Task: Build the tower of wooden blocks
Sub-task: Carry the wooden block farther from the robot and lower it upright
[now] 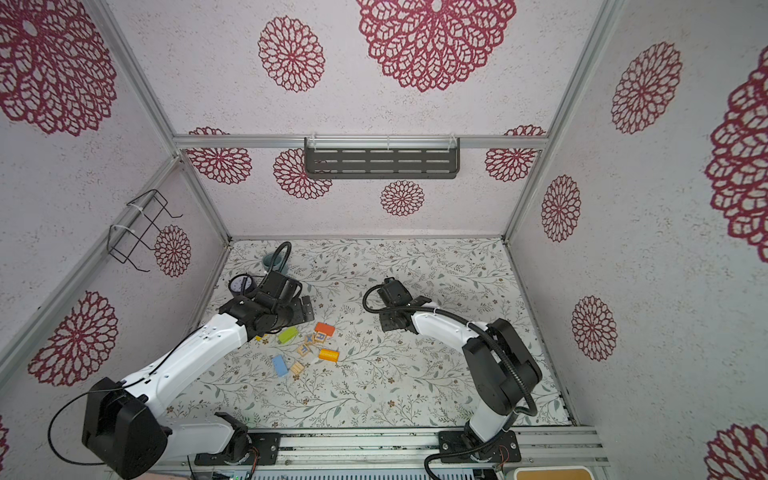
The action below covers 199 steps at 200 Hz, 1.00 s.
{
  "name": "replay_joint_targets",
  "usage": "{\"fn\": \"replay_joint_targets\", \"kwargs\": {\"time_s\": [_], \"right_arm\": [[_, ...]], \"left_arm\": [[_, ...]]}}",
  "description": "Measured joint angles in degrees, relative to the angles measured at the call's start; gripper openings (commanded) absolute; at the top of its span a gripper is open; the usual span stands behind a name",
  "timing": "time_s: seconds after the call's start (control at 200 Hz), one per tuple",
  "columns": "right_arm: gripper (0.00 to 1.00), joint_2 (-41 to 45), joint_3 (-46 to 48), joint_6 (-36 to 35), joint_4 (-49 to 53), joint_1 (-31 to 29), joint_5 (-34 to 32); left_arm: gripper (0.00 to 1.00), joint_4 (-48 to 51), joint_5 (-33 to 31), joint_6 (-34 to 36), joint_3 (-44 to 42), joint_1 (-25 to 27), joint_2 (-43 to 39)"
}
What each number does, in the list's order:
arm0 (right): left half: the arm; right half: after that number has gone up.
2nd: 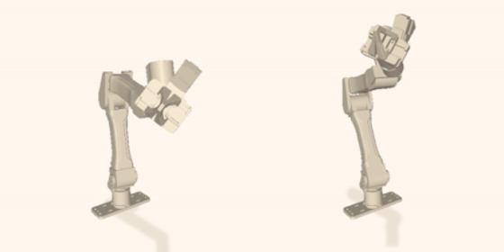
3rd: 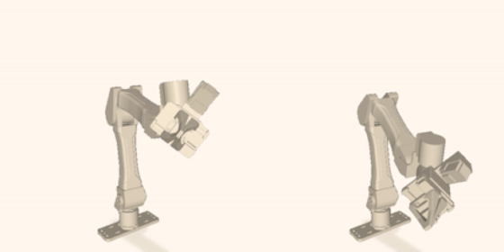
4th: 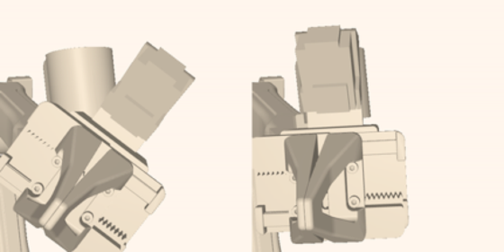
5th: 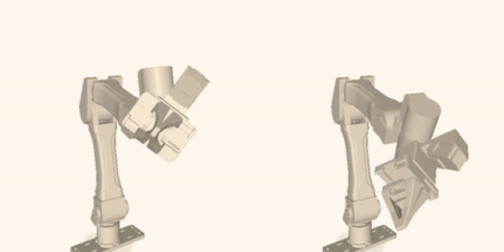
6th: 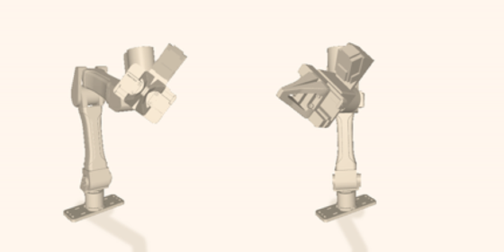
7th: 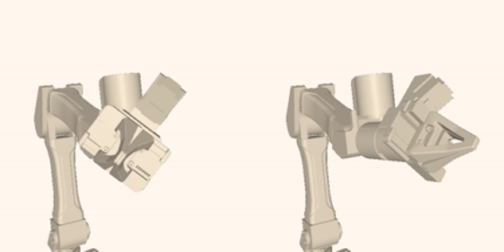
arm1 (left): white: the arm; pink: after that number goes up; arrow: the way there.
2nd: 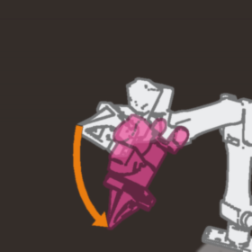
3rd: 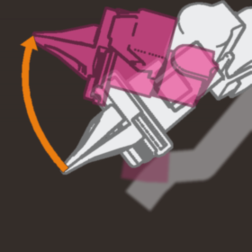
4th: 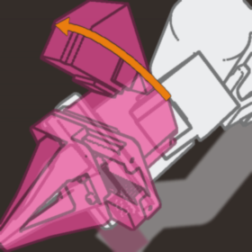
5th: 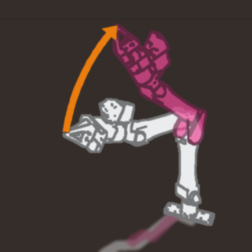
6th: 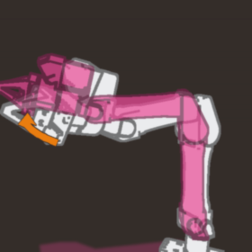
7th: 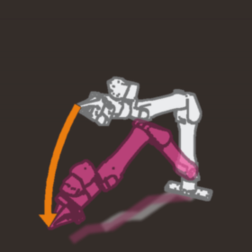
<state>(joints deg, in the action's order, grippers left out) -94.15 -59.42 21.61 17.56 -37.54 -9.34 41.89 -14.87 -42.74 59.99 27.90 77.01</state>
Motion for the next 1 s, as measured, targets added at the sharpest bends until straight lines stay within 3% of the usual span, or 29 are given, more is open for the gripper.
{"fn": "replay_joint_targets", "kwargs": {"time_s": [0.54, 0.786, 0.996], "right_arm": [[0.19, 0.17, 5.66, 5.18, -6.73, 3.61, -0.87], [0.23, -2.56, 5.68, 6.01, -7.54, 3.87, -0.94], [0.35, -4.72, 5.68, 6.08, -8.41, 3.87, -0.9]], "left_arm": [[0.97, -2.71, 1.07, 0.52, -0.59, 0.09, 3.85], [0.97, -3.41, 1.75, 0.52, -0.92, 0.11, 5.11], [0.97, -3.56, 1.9, 0.52, -0.92, 0.11, 5.18]]}}
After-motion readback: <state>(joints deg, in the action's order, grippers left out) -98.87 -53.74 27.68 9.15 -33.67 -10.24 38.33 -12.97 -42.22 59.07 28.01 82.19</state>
